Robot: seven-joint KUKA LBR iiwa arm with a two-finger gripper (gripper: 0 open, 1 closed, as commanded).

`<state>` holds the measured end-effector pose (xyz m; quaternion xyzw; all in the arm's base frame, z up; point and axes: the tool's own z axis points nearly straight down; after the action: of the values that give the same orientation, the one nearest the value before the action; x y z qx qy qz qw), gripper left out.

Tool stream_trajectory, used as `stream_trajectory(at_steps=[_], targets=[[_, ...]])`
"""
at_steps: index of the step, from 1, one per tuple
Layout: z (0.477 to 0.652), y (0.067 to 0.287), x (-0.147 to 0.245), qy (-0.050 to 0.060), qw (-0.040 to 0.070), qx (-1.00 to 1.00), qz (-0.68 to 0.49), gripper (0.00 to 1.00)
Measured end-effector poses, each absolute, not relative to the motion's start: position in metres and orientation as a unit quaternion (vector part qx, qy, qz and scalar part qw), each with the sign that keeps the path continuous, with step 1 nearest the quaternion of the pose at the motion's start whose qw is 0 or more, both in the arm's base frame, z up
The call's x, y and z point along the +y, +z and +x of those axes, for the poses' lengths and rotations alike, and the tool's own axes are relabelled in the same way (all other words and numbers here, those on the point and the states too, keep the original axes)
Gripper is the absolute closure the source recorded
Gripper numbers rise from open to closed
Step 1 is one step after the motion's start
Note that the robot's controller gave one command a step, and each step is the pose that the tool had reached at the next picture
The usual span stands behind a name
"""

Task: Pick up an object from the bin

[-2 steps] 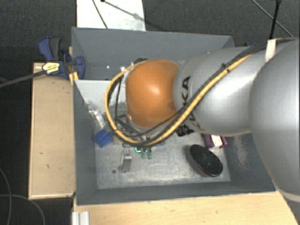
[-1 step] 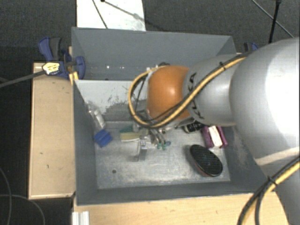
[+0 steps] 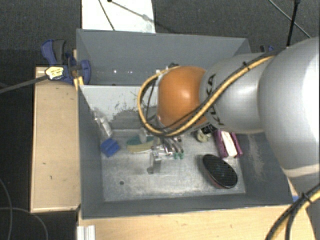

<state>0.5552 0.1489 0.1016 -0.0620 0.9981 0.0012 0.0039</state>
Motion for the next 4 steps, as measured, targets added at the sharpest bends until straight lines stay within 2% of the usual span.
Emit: stream_trajectory(at_steps=[1, 2, 3, 4], targets=[[0.564, 0.101, 0.131, 0.002, 0.005, 1.0, -0.019, 0.0], [0.568, 0.073, 0.156, 0.0, 0.005, 0.999, -0.054, 0.0], [0.57, 0.075, 0.156, 0.001, 0.007, 0.999, -0.05, 0.0], [0.569, 0.075, 0.156, 0.001, 0.006, 0.999, -0.049, 1.0]])
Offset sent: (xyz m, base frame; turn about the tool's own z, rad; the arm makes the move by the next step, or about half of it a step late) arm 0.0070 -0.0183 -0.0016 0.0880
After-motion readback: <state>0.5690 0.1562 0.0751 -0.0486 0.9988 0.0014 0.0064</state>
